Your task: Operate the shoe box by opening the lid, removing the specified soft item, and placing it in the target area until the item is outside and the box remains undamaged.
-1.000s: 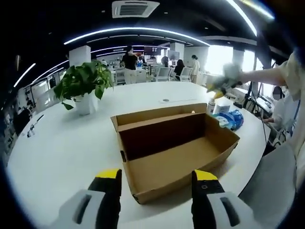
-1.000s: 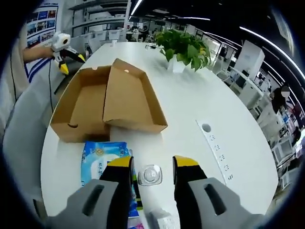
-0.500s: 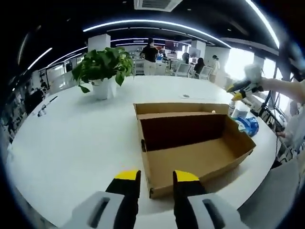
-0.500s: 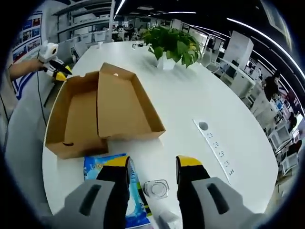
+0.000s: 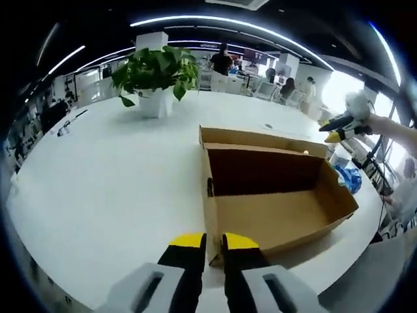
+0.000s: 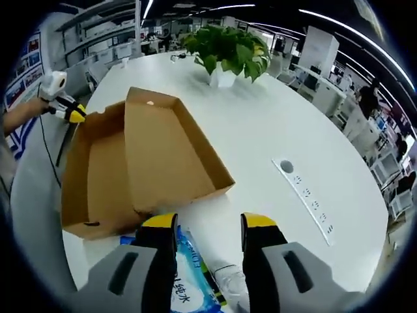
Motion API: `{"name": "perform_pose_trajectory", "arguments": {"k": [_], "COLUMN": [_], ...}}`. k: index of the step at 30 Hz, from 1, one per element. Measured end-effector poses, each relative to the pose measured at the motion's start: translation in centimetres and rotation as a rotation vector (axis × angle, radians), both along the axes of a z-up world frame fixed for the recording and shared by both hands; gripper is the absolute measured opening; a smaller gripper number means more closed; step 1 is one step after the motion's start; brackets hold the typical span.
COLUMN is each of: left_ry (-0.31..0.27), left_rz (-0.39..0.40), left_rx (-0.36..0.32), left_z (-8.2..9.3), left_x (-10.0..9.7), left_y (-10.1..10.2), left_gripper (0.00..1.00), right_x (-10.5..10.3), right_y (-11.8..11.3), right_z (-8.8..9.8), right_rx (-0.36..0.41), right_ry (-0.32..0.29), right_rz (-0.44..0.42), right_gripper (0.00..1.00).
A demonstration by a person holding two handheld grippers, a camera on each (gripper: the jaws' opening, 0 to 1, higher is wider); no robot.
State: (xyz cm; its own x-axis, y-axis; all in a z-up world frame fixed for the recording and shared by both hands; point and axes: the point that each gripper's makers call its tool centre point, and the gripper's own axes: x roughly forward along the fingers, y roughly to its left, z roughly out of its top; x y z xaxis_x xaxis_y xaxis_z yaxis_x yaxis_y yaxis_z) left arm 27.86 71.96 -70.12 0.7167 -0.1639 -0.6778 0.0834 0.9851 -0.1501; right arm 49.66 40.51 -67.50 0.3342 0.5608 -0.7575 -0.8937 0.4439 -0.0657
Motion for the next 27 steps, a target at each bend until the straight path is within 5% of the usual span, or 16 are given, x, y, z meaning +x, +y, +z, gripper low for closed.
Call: {"name": "perform_pose_trajectory", "arguments": {"k": [17, 27], "left_ry": [0.01, 0.005], "left_rz": [0.006, 0.011], "left_rx": [-0.009, 0.001], "left_z": [-0.6, -0.6], "left_x": [0.0, -0.1], "left_y": [-0.1, -0.1], "left_gripper": [0.04, 0.04], "right_x": [1.4, 2.9], "right_y": [2.3, 3.1], "right_z": [-2.7, -4.6], "right_rx": [0.022, 0.068], "right_ry": [0.074, 0.175], "right_rz": [-0.122, -0.297], "right_gripper": [0.33, 0.26]}}
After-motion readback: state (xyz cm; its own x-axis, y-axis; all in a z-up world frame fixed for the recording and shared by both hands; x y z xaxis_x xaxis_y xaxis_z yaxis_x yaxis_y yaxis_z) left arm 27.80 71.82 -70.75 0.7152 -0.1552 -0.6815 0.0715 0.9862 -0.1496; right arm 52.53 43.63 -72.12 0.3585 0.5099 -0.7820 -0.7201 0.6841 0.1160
